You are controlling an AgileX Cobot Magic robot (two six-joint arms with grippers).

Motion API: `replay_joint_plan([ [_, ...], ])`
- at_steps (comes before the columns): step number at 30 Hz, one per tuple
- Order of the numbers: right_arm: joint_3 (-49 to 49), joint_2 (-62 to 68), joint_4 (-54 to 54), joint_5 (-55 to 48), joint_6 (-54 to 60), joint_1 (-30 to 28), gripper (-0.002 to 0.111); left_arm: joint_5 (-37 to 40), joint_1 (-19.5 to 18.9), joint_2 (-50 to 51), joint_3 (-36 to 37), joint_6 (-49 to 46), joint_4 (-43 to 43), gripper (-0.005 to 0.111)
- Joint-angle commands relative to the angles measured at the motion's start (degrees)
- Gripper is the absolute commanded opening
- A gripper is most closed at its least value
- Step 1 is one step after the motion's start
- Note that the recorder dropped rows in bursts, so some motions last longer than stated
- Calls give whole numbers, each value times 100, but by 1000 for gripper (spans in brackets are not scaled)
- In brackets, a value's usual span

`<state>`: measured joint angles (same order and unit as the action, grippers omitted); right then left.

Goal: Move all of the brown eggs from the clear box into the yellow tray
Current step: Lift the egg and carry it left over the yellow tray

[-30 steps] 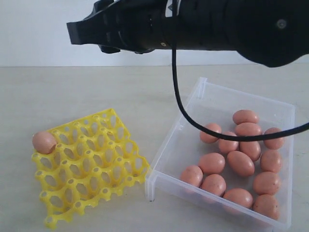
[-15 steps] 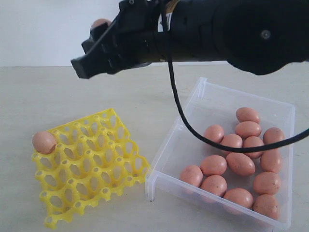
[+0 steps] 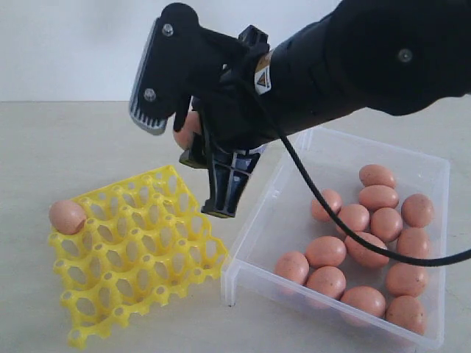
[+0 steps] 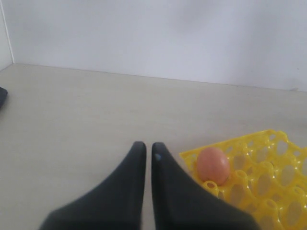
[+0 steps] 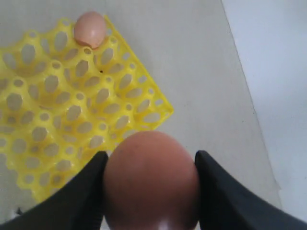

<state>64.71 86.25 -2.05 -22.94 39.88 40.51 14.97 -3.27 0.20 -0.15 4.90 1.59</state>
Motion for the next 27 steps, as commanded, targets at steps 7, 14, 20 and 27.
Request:
replay_joint_plan([
  [7, -2, 4, -421, 2061, 272, 17, 0, -36, -15, -20, 15, 2, 14, 4],
  [14, -2, 248, -421, 4554, -1031, 17, 0, -36, -15, -20, 15, 2, 14, 4],
  [20, -2, 448, -421, 5559, -4791, 17, 0, -36, -15, -20, 15, 2, 14, 4],
  [27, -2, 950, -1031, 5490, -8275, 4, 0, -36, -15, -20, 15, 2, 14, 4],
])
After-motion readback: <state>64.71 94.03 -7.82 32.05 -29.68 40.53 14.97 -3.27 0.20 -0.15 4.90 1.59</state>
